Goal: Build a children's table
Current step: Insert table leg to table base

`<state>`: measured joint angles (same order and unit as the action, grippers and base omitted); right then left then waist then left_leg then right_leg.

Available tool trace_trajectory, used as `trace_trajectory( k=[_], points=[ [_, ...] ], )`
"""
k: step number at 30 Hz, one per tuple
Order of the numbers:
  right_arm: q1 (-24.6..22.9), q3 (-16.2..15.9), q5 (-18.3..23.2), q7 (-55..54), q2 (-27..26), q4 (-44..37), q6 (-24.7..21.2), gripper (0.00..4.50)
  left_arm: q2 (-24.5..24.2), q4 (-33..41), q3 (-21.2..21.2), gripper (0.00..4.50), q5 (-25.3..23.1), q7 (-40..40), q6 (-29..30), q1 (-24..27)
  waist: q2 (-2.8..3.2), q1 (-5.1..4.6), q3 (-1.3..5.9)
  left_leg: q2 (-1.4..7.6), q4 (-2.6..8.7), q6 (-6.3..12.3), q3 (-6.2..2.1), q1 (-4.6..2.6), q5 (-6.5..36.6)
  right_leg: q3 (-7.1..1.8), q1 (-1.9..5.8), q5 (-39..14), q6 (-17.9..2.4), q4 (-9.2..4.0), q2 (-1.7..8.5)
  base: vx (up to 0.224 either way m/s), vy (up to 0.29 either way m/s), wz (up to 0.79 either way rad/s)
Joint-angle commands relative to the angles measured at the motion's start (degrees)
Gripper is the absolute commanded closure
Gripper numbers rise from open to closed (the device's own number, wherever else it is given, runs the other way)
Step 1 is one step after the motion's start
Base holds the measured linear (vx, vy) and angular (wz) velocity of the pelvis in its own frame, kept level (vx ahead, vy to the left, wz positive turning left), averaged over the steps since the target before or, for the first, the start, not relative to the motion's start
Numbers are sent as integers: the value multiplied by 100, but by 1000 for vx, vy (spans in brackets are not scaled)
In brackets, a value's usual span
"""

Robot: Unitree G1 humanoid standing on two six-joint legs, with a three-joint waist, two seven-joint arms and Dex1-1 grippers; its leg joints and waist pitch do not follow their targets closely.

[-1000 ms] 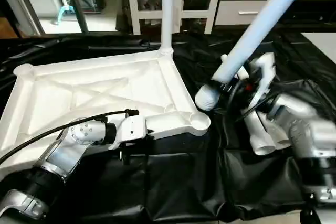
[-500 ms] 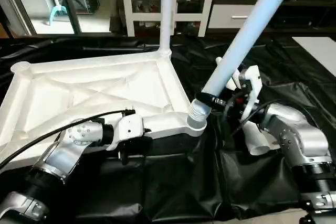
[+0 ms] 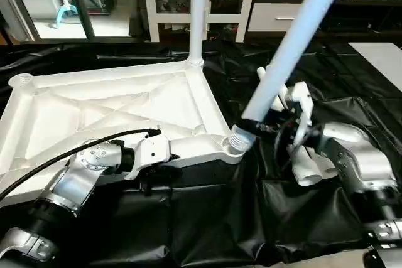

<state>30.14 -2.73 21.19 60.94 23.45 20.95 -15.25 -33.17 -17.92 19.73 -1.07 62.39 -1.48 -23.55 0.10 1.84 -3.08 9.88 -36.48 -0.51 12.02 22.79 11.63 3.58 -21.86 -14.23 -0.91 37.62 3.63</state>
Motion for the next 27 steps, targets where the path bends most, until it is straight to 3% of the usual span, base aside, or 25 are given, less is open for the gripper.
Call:
trace_trajectory(
  k=[1, 3, 6, 9, 15, 22, 27],
  points=[
    [134, -5, -40, 116, 9, 41, 123, 266, 67, -90, 332, 365, -45, 305, 143, 215, -77, -60, 302, 424, 461, 458, -208, -195, 250, -339, 164, 261, -1459, -397, 512, 0, 0, 0],
    [154, -45, -52, 191, 5, 74, 161, 266, 79, -45, 300, 395, 26, 346, 214, 224, -75, -57, 301, 424, 458, 550, -203, -189, 136, -336, 169, 428, -1486, -389, 513, 0, 0, 0],
    [177, -147, -93, 392, 62, 182, 215, 266, 77, -15, 297, 401, 40, 356, 271, 215, -89, -66, 294, 425, 455, 632, -200, -188, 81, -331, 170, 489, -1513, -378, 512, 0, 0, 0],
    [206, -224, -208, 536, 130, 359, 375, 266, 60, -22, 298, 441, -9, 379, 283, 220, -88, -68, 277, 436, 465, 616, -192, -204, 114, -331, 155, 440, -1507, -395, 506, 0, 0, 0],
    [268, -226, -315, 627, 130, 509, 496, 266, 61, 93, 289, 445, -101, 295, 374, 291, -99, -68, 251, 443, 483, 551, -187, -209, 233, -343, 151, 263, -1482, -420, 517, 0, 0, 0],
    [333, -310, -376, 737, 92, 763, 643, 266, -9, 104, 336, 450, -180, 348, 367, 270, -89, -60, 243, 442, 483, 605, -181, -214, 168, -342, 144, 396, -1511, -415, 512, 0, 0, 0],
    [275, -436, -536, 1048, 127, 957, 865, 266, -52, 124, 326, 450, -174, 411, 293, 264, -78, -67, 218, 458, 509, 499, -186, -228, 354, -345, 131, 249, -1528, -438, 519, 0, 0, 0]
  ],
)
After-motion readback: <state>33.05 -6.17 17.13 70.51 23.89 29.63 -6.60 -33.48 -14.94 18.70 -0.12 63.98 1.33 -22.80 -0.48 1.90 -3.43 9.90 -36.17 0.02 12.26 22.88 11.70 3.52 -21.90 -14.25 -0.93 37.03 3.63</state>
